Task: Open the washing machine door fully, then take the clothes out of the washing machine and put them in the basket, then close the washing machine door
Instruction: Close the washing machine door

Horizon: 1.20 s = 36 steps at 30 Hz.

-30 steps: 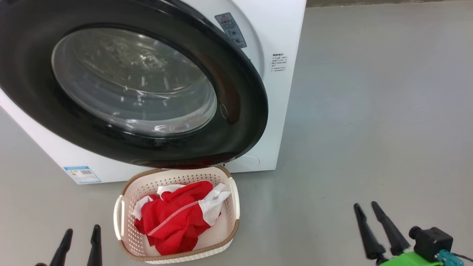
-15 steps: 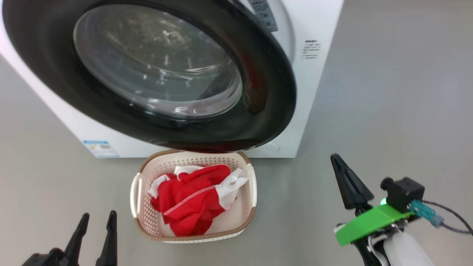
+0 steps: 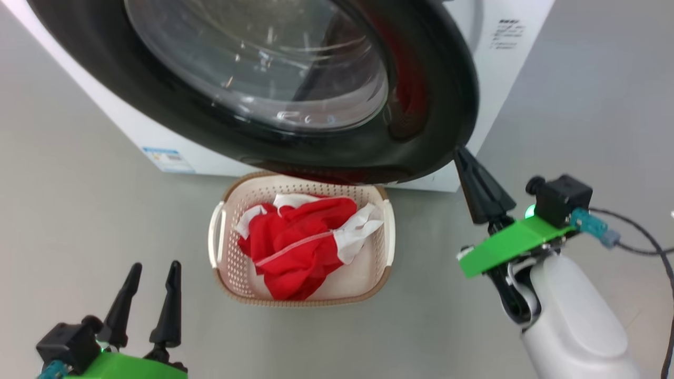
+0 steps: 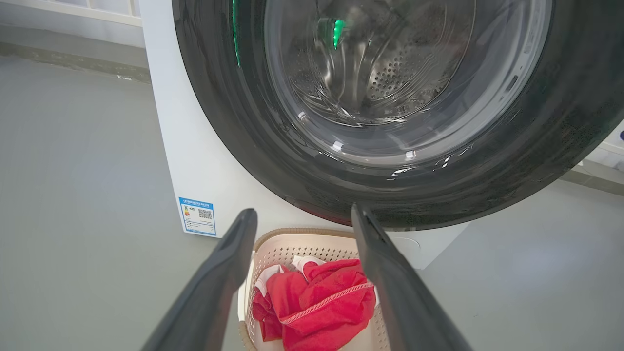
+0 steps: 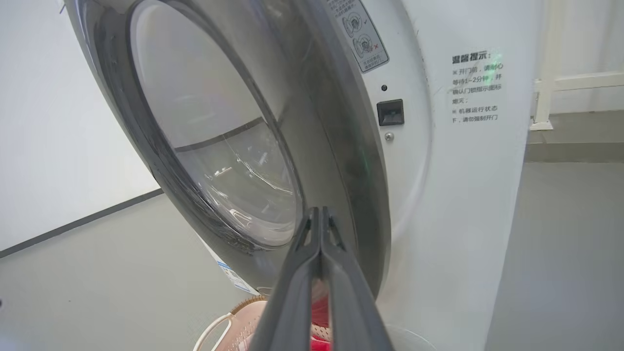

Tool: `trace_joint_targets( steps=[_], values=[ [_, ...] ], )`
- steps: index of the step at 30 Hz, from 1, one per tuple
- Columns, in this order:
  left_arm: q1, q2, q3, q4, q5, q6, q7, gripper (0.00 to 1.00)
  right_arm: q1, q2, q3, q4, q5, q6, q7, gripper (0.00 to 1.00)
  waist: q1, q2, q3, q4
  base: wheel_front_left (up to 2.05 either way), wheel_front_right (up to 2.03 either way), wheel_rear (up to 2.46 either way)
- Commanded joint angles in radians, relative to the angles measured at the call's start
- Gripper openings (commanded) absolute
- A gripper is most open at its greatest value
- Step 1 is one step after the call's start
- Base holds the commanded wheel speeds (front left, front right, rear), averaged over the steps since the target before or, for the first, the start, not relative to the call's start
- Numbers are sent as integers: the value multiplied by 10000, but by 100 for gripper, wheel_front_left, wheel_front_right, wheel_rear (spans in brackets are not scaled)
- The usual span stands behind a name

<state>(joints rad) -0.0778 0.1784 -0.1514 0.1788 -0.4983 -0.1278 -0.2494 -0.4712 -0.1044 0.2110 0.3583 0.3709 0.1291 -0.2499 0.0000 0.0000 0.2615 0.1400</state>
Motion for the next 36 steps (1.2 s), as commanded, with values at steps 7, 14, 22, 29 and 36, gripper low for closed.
trace_joint_targets(
  steps=[7, 14, 22, 29, 36],
  values=[
    [-694, 193, 229, -279, -237, -29, -124, 100, -1137, 172, 86, 84, -74, 16, -119, 0, 0, 0, 916, 440, 0, 0, 0],
    [-1093, 205, 109, -328, -334, -29, -124, 100, -1707, 202, -303, 64, -209, 16, -119, 0, 0, 0, 1385, 588, 0, 0, 0],
    [-1444, 209, -11, -494, -413, -29, -124, 100, -2346, 165, -770, -86, -406, 16, -119, 0, 0, 0, 1936, 741, 0, 0, 0],
    [-1762, 259, -87, -610, -512, -29, -124, 100, -3140, 148, -1267, -334, -576, 16, -119, 0, 0, 0, 2467, 836, 0, 0, 0],
    [-2010, 286, -122, -611, -582, -29, -124, 100, -3509, 280, -1443, -514, -724, 16, -119, 0, 0, 0, 2725, 847, 0, 0, 0]
  ],
)
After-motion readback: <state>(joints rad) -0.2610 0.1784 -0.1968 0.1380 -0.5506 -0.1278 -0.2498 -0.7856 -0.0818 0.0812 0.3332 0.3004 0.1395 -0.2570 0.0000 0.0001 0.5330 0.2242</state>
